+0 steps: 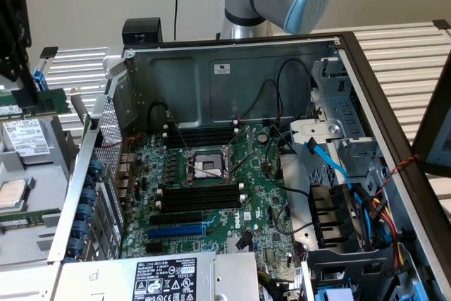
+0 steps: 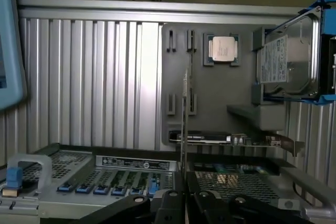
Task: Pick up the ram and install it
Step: 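Pick up the ram and move it above insertion slot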
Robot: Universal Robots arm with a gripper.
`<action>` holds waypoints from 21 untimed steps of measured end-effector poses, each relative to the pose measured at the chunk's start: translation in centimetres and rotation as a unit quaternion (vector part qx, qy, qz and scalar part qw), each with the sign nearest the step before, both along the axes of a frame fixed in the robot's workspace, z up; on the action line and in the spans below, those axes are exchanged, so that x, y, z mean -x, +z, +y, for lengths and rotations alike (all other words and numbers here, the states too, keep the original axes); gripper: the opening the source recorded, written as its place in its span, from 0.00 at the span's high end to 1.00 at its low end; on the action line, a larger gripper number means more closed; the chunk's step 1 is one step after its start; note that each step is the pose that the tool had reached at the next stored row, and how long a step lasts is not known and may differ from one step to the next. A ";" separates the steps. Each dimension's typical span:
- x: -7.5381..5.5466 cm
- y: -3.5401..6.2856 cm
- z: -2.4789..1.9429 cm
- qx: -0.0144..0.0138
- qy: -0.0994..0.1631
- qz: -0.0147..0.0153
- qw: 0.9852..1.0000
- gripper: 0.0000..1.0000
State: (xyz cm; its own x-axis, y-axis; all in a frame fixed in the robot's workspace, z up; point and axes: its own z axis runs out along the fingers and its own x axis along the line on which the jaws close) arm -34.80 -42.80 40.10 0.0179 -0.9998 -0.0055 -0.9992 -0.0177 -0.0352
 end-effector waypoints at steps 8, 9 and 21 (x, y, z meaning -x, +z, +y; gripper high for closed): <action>-3.0 1.04 -0.37 -0.006 0.000 0.002 1.000 0.86; -3.3 1.06 -0.42 -0.007 0.000 0.002 1.000 0.86; -7.7 1.13 -0.64 -0.020 0.000 0.007 1.000 0.86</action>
State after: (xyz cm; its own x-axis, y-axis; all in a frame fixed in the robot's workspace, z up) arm -27.10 -43.43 41.22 0.0174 -0.9988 -0.0451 -0.9996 -0.0164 -0.0223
